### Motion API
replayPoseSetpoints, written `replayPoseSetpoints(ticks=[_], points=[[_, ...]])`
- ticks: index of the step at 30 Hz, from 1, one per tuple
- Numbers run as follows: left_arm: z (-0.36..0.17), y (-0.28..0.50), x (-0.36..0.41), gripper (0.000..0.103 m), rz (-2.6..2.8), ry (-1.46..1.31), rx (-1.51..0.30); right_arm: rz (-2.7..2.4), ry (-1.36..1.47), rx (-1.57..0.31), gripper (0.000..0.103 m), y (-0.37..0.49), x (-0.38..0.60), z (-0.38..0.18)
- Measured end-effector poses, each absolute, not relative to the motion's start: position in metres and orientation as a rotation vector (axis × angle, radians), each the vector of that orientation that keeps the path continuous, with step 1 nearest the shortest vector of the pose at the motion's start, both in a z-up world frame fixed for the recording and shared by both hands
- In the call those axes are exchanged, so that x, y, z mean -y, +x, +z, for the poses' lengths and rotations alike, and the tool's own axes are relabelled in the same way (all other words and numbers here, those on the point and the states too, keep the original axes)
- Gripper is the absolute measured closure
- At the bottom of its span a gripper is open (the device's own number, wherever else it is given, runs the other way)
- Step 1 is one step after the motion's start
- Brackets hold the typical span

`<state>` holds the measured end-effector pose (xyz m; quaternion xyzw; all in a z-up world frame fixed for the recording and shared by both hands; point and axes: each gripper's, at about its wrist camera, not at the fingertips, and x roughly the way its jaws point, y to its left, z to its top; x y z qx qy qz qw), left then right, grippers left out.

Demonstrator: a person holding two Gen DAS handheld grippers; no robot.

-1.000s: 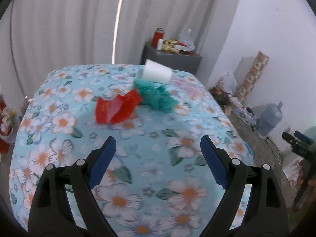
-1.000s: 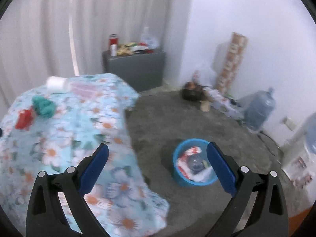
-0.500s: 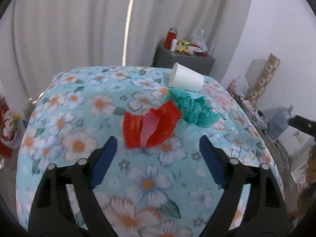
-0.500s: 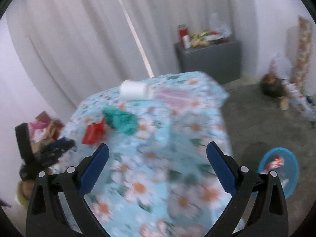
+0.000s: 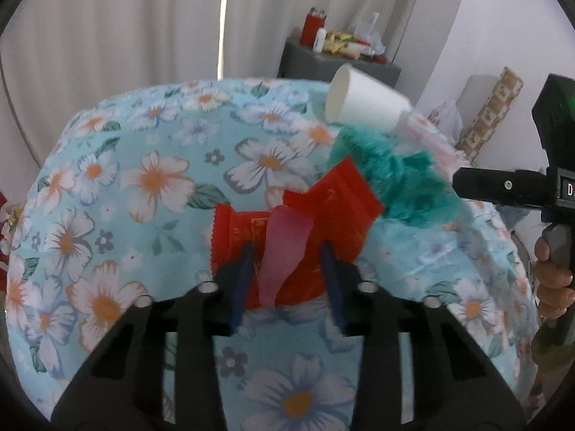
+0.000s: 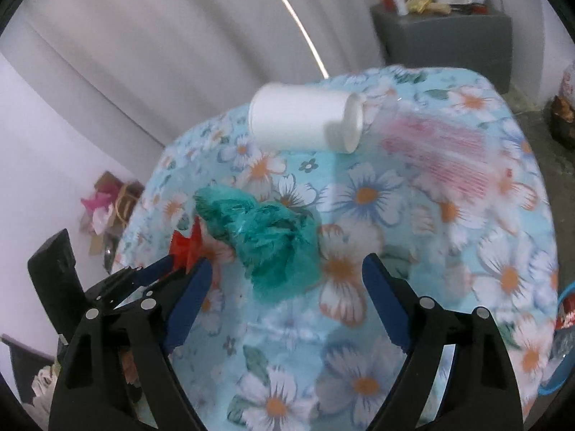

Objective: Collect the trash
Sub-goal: 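Grasp the red wrapper with the left tool while the right tool grasps the green plastic bag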

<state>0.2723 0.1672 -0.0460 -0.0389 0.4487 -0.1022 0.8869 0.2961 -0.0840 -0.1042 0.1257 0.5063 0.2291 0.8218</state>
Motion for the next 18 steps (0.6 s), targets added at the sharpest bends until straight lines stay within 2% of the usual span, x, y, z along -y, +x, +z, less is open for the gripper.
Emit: replayPoseSetpoints(ticks=[4, 5, 8, 9, 10, 18], points=[[-0.052, 0.276, -0.168, 0.082, -0.191, -0.071, -0.937, 0.497, 0.262, -1.125, 0.019, 0.312, 0.074, -0.120], [-0.052, 0.276, -0.168, 0.087, -0.188, -0.069, -0.934, 0.503, 0.263, -1.132, 0.021, 0.314, 0.075, -0.123], [-0.053, 0.275, -0.172, 0.099, -0.178, -0.072, -0.930, 0.516, 0.288, -1.144, 0.038, 0.315, 0.074, -0.127], [-0.052, 0.274, -0.173, 0.100, -0.180, -0.077, -0.926, 0.526, 0.305, -1.145, 0.047, 0.313, 0.075, -0.126], [-0.051, 0.273, -0.175, 0.101, -0.181, -0.081, -0.925, 0.534, 0.319, -1.148, 0.050, 0.312, 0.075, -0.126], [-0.036, 0.258, -0.174, 0.103, -0.196, -0.088, -0.886, 0.514, 0.280, -1.138, 0.056, 0.290, 0.082, -0.115]])
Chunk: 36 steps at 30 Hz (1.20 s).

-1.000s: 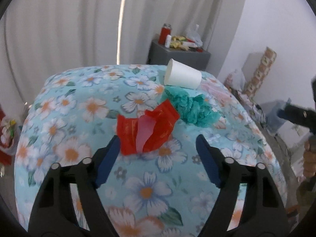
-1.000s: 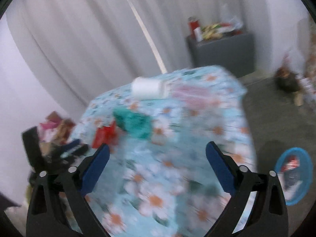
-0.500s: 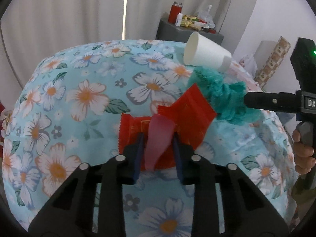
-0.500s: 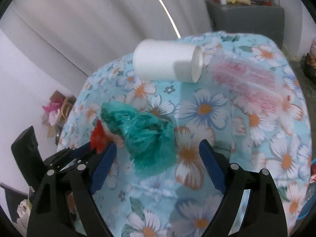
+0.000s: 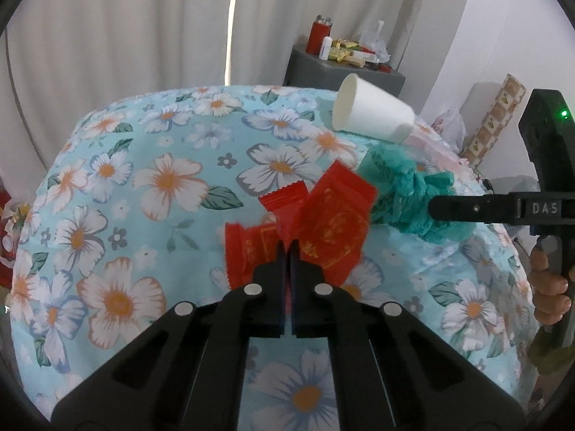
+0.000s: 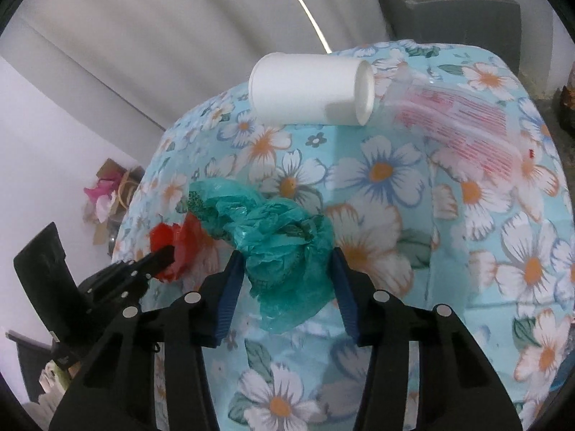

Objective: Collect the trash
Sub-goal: 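Grasp the red wrapper with the left tool while the right tool grasps the green plastic bag, then lift and carry the red wrapper and green bag toward the wastebasket with both tools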

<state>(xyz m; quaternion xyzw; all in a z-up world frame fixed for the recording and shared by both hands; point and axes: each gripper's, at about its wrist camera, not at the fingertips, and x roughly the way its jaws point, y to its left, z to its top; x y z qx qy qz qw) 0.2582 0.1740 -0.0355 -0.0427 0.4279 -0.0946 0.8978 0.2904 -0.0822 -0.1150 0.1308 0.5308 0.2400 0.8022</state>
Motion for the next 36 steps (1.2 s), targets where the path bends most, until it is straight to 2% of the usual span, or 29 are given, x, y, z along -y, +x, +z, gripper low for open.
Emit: replayPoseSetpoints(ticks=[12, 27, 36], points=[[-0.007, 0.207, -0.156, 0.103, -0.287, -0.103, -0.844, 0.483, 0.399, -1.115, 0.057, 0.241, 0.139, -0.100], [-0.025, 0.144, -0.092, 0.103, -0.428, -0.107, -0.925, 0.420, 0.521, -1.100, 0.057, 0.147, 0.188, -0.100], [-0.013, 0.133, -0.064, 0.103, -0.457, -0.068, -0.887, 0.383, 0.595, -1.067, 0.057, 0.113, 0.210, -0.102]])
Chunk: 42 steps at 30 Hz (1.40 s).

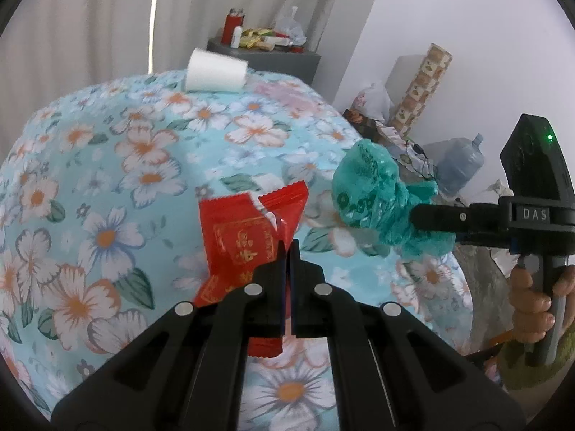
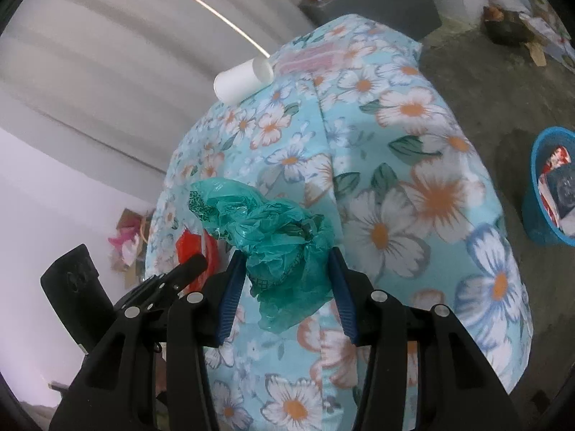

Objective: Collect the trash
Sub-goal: 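Lift and carry the red wrapper and green bag toward the wastebasket with both tools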

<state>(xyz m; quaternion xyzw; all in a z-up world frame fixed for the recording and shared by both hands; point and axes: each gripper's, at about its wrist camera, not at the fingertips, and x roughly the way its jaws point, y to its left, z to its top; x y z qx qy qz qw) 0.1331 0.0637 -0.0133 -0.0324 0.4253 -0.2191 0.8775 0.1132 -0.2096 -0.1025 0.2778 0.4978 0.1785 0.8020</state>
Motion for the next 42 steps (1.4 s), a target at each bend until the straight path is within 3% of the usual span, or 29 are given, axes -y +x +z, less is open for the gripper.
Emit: replayPoseSetpoints(ticks=[30, 42], points=[[0.034, 0.118, -0.009, 0.103, -0.467, 0.162, -0.695, 0.313, 0.696, -0.907, 0.057, 0.071, 0.275, -0.067], [0.069, 0.130, 0.062, 0.103, -0.695, 0.136, -0.670, 0.075, 0.790, -0.713, 0.057, 0.010, 0.369, -0.041]])
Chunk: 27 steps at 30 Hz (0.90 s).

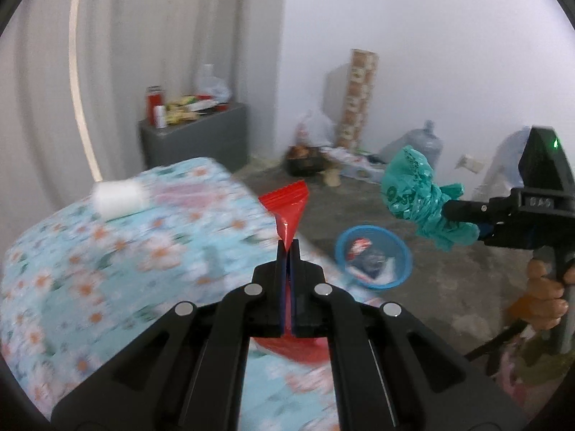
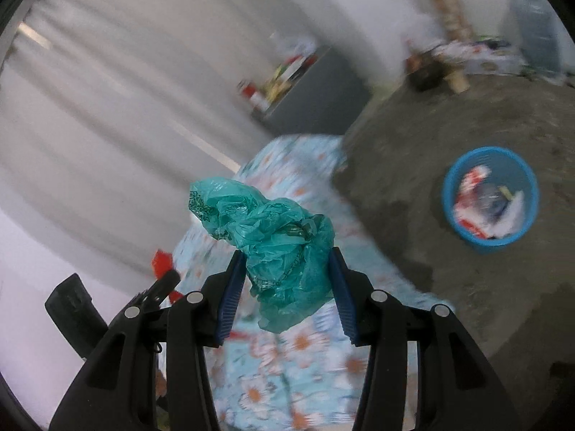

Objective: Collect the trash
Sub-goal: 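Lift and carry the red wrapper and green bag toward the wastebasket with both tools, then open both tools to drop the wrapper and bag into the blue wastebasket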

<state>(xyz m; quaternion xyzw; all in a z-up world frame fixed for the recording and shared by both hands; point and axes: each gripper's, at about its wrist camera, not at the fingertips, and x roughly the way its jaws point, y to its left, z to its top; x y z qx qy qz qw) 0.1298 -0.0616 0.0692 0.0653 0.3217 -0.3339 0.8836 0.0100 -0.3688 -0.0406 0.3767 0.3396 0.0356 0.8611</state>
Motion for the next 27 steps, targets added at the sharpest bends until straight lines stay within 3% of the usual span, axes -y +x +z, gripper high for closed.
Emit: replayPoseSetpoints(ticks=[10, 27], points=[[0.047, 0.162, 0.207, 0.103, -0.968, 0.143, -0.840, -0.243, 0.989, -0.664, 0.057, -0.050, 0.487, -0.100], [-0.082, 0.244, 0.470, 0.103, -1.009, 0.345, -0.987, -0.441, 1.269, -0.798, 0.054, 0.021, 0.610, -0.268]])
